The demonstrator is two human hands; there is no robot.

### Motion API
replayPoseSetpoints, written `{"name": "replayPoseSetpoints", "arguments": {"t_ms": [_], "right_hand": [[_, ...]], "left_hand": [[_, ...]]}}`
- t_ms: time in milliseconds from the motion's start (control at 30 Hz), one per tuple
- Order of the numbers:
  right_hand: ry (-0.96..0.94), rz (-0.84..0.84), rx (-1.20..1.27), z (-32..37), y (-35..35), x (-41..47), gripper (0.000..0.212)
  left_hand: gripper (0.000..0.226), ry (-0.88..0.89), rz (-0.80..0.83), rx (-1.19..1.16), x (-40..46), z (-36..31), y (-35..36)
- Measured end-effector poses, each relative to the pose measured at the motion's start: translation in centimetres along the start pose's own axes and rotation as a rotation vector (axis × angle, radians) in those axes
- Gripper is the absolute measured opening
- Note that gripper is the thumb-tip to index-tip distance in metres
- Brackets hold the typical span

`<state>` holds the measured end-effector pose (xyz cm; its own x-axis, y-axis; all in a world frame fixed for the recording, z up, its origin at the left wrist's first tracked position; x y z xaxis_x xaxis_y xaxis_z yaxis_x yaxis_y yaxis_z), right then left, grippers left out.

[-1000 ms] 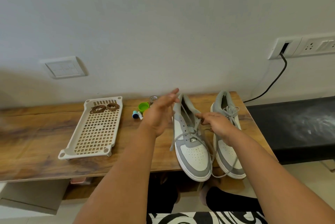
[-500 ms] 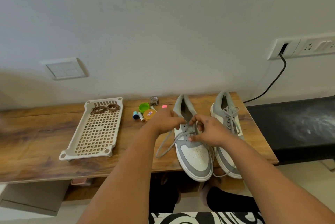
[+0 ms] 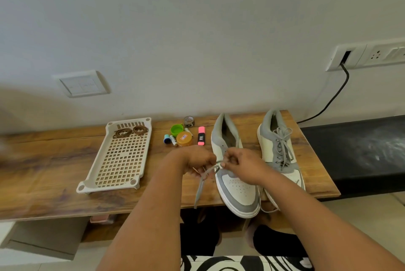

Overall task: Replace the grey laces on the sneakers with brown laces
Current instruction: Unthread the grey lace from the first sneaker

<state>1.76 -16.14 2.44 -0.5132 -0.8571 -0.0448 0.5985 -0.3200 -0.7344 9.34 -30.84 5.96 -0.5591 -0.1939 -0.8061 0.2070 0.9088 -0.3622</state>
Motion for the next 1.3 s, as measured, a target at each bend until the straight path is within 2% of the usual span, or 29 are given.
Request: {"name": "replayPoseSetpoints", "arguments": {"t_ms": [100,167,300,433,533,633,700,833,900,967,1067,1300], "right_hand": [[0.162,0.004,0.456,0.3,-2.9,-0.6,0.046],[0.229,-0.019,0.532,0.0,-5.4,-1.4,0.061],[0.306,-0.145,0.279,-1.4,-9.9,-3.5,0.076],[0.327,-0.484,-0.229,-2.0,-13.9,-5.6,0.087],[0.277,-0.681,-0.404,-2.1,-14.8,-5.9,0.076],[0.127,-0.821,-0.369,-2.1,-13.4,-4.5,0.044],[0.047,-0.749,-0.371,-1.6,-11.5,-3.5,0.046],[-0.151,-0.339,-0.251,0.0,-7.1,-2.1,0.045],[-0.160,-0.141,-0.190,-0.4,-4.4,-1.4,0.045],[-0.107,-0.023,-0.205,-1.3,-2.8,-1.0,0.049],[-0.021,0.038,-0.184,-1.4,-2.6,-0.8,0.049],[0.029,0.027,-0.158,-1.0,-3.0,-0.9,0.052]], "left_hand": [[0.013,-0.021,-0.154,0.024,0.9,0.0,0.1],[0.015,0.024,-0.248,0.023,1.4,-0.2,0.0],[0.029,0.075,-0.339,-0.024,2.1,-0.8,0.3],[0.038,0.041,-0.267,-0.060,2.4,-1.1,1.9],[0.040,0.052,-0.245,-0.228,2.9,-1.2,2.5],[0.038,-0.011,-0.199,-0.311,3.1,-1.3,2.8],[0.023,-0.068,-0.162,-0.377,3.2,-1.2,3.0],[0.014,-0.113,-0.103,-0.506,3.2,-1.5,3.4],[0.016,-0.100,-0.116,-0.499,3.0,-1.7,3.4],[0.019,-0.106,-0.143,-0.456,3.0,-1.6,3.5],[0.022,-0.138,-0.125,-0.469,3.2,-1.0,3.5],[0.020,-0.170,0.022,-0.636,3.5,-1.0,4.1]]}}
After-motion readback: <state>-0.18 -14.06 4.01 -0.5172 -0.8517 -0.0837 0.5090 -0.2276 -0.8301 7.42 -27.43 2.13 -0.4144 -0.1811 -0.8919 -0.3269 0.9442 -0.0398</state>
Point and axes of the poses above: each hand's wrist, its own x-axis towards the middle knuckle, its own y-axis out of the palm, z = x × y, the point moved 2 cm from there along x, towards the middle knuckle, and after that the axes turned 11 degrees about -y, right-handed, at the moved point
